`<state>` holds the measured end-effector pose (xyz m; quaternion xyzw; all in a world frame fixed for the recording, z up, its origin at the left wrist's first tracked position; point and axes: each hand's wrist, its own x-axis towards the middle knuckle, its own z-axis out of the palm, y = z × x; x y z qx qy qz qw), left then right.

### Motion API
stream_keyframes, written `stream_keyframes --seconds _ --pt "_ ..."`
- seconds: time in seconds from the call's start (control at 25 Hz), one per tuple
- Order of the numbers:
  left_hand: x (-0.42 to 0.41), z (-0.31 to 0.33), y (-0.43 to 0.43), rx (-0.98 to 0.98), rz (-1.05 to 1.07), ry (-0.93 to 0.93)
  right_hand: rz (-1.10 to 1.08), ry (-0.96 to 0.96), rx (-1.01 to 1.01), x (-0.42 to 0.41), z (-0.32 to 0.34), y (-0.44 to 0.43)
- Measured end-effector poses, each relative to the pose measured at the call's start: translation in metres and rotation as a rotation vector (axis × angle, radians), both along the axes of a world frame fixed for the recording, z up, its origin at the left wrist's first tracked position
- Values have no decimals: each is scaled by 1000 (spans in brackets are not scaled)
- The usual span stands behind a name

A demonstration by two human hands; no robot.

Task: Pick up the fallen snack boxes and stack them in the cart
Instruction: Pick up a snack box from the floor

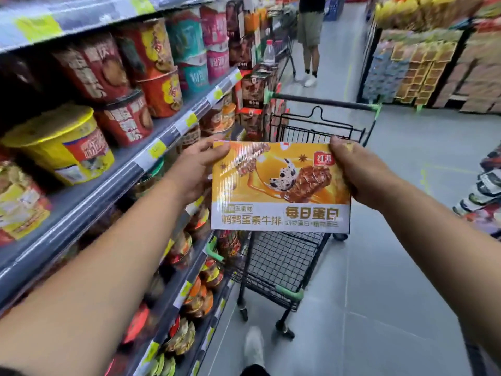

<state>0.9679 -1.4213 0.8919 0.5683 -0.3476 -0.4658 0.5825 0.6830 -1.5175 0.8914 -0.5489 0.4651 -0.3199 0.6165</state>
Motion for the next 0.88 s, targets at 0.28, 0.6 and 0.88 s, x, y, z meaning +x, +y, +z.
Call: stream_keyframes --seconds 0.28,0.6,0.88 --pt "80 -19 -140 178 -506 -623 143 323 -204 25 -35 -107" --pt "92 -149 -237 372 -865 -1498 392 1048 -270 80 -141 -162" --pt "93 -246 -291 435 -970 -1774 442 1121 -120 111 -244 -196"
